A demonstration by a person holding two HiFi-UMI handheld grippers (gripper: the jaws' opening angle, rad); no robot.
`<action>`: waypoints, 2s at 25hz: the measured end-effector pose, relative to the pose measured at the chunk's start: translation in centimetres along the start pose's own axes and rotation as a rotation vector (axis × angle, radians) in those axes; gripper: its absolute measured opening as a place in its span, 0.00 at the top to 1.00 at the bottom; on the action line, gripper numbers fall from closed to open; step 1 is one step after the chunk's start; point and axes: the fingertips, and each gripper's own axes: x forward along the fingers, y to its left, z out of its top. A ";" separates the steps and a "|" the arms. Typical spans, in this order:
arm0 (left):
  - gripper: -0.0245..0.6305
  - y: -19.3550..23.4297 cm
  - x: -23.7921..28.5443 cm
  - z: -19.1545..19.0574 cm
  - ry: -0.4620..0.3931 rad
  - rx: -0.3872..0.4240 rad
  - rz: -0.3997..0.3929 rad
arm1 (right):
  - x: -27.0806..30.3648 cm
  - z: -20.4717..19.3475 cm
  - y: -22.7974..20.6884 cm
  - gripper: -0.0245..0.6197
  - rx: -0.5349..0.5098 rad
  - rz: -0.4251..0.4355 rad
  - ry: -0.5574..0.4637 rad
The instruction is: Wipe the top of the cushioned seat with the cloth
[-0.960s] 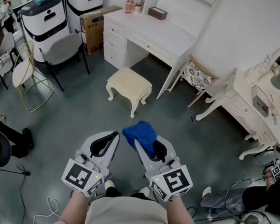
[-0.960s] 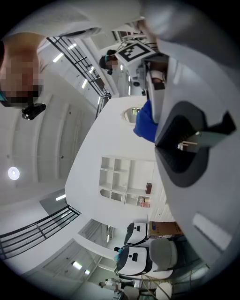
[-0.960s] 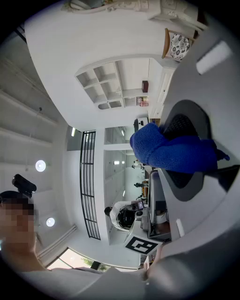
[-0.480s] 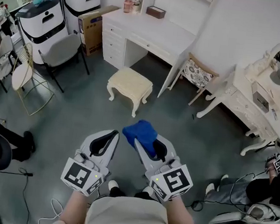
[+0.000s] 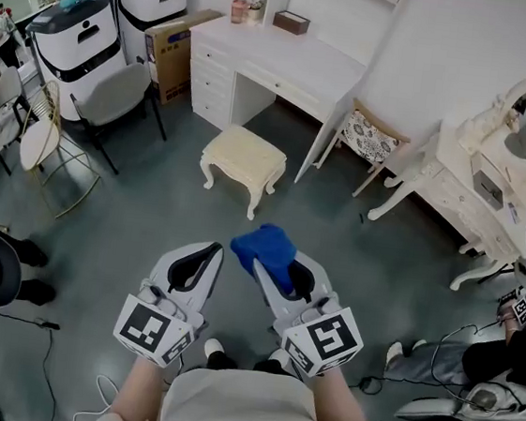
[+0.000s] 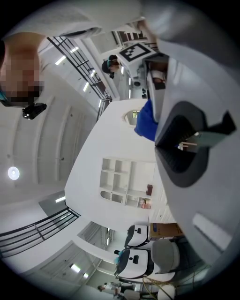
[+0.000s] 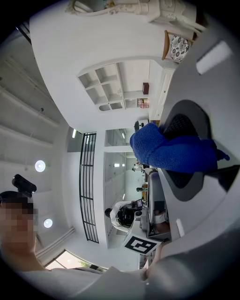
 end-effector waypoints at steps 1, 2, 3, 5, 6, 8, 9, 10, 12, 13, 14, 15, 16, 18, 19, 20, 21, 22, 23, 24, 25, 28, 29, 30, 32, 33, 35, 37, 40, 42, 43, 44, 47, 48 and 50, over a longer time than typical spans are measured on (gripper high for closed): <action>0.96 0.1 -0.1 0.1 -0.001 -0.001 -0.001 | 0.1 0.1 0.1 0.78 -0.001 -0.001 0.000; 0.96 0.2 -0.1 0.1 -0.003 -0.001 -0.002 | 0.2 0.1 0.1 0.78 -0.003 -0.003 0.000; 0.96 0.4 -0.2 0.2 -0.005 -0.001 -0.004 | 0.3 0.2 0.3 0.78 -0.004 -0.006 0.000; 0.96 0.7 -0.6 0.3 -0.009 0.000 -0.009 | 0.6 0.3 0.6 0.78 -0.006 -0.012 -0.001; 0.96 0.9 -0.7 0.4 -0.011 0.001 -0.012 | 0.6 0.3 0.8 0.78 -0.006 -0.015 -0.001; 0.96 1.1 -1.1 0.3 -0.013 0.001 -0.016 | 0.8 0.1 1.2 0.78 -0.007 -0.019 -0.002; 0.96 1.3 -1.2 0.3 -0.014 0.001 -0.018 | 0.8 0.0 1.5 0.78 -0.008 -0.021 -0.002; 0.96 1.4 -1.4 0.2 -0.015 0.001 -0.020 | 0.9 -0.1 1.7 0.78 -0.008 -0.024 -0.002; 0.96 1.7 -1.6 -0.1 -0.014 0.003 -0.024 | 1.1 -0.3 2.0 0.78 -0.001 -0.032 -0.004; 0.96 1.8 -1.7 -0.3 -0.013 0.002 -0.025 | 1.2 -0.4 2.0 0.78 0.008 -0.036 -0.005; 0.96 2.0 -1.7 -0.4 -0.013 -0.001 -0.025 | 1.3 -0.6 1.9 0.78 0.019 -0.039 -0.005; 0.96 2.2 -1.7 -0.6 -0.013 -0.006 -0.025 | 1.4 -0.7 1.9 0.78 0.030 -0.040 -0.005; 0.96 2.4 -1.6 -0.6 -0.013 -0.011 -0.024 | 1.5 -0.7 1.8 0.78 0.039 -0.042 -0.004; 0.96 2.7 -1.2 -0.8 -0.012 -0.016 -0.020 | 1.7 -0.8 1.3 0.78 0.048 -0.043 -0.003; 0.96 2.9 -0.9 -0.9 -0.011 -0.017 -0.018 | 1.9 -0.8 1.0 0.78 0.050 -0.042 -0.004; 0.96 3.0 -0.6 -0.9 -0.010 -0.017 -0.015 | 2.1 -0.8 0.6 0.78 0.051 -0.040 -0.007; 0.96 3.2 -0.2 -0.9 -0.009 -0.016 -0.012 | 2.3 -0.8 0.2 0.78 0.054 -0.037 -0.010; 0.96 3.4 0.2 -0.8 -0.009 -0.015 -0.009 | 2.7 -0.7 -0.2 0.78 0.057 -0.033 -0.009; 0.96 3.8 0.6 -0.7 -0.009 -0.015 -0.004 | 3.1 -0.7 -0.5 0.78 0.058 -0.028 -0.004; 0.96 4.2 1.0 -0.7 -0.009 -0.014 0.001 | 3.6 -0.8 -0.8 0.78 0.056 -0.021 0.003; 0.96 4.6 1.4 -0.7 -0.010 -0.014 0.008 | 4.2 -0.8 -1.2 0.78 0.052 -0.017 0.009; 0.96 6.0 3.0 -0.8 -0.009 -0.011 0.031 | 5.9 -0.9 -2.8 0.78 0.049 -0.005 0.012; 0.96 6.5 3.7 -0.9 -0.008 -0.009 0.038 | 6.5 -0.9 -3.5 0.78 0.052 0.000 0.010; 0.96 7.1 4.4 -1.0 -0.008 -0.008 0.044 | 7.3 -0.8 -4.1 0.78 0.054 0.005 0.009; 0.96 8.4 6.1 -1.0 -0.007 -0.009 0.057 | 8.8 -0.6 -5.7 0.78 0.056 0.015 0.010; 0.96 8.9 7.1 -0.9 -0.007 -0.010 0.063 | 9.6 -0.5 -6.6 0.78 0.057 0.021 0.012; 0.96 10.0 9.2 -0.8 -0.007 -0.012 0.075 | 11.1 -0.1 -8.5 0.78 0.057 0.033 0.015; 0.96 11.1 11.4 -0.7 -0.010 -0.014 0.087 | 12.6 0.2 -10.5 0.78 0.058 0.047 0.018; 0.96 12.3 14.5 -0.6 -0.014 -0.019 0.108 | 14.4 0.5 -13.5 0.78 0.063 0.068 0.023; 0.96 13.1 16.5 -0.5 -0.016 -0.023 0.124 | 15.7 0.7 -15.3 0.78 0.065 0.083 0.027; 0.96 13.6 17.3 -0.5 -0.016 -0.024 0.132 | 16.3 0.8 -16.2 0.78 0.065 0.091 0.029; 0.96 14.0 18.2 -0.5 -0.016 -0.024 0.140 | 16.9 0.9 -17.0 0.78 0.064 0.098 0.031; 0.96 14.9 20.6 -0.5 -0.020 -0.020 0.165 | 18.3 0.9 -19.4 0.78 0.063 0.115 0.035; 0.96 15.1 21.4 -0.5 -0.021 -0.018 0.172 | 18.7 0.8 -20.2 0.78 0.064 0.120 0.036; 0.96 15.3 22.6 -0.7 -0.022 -0.013 0.185 | 19.3 0.6 -21.5 0.78 0.066 0.131 0.036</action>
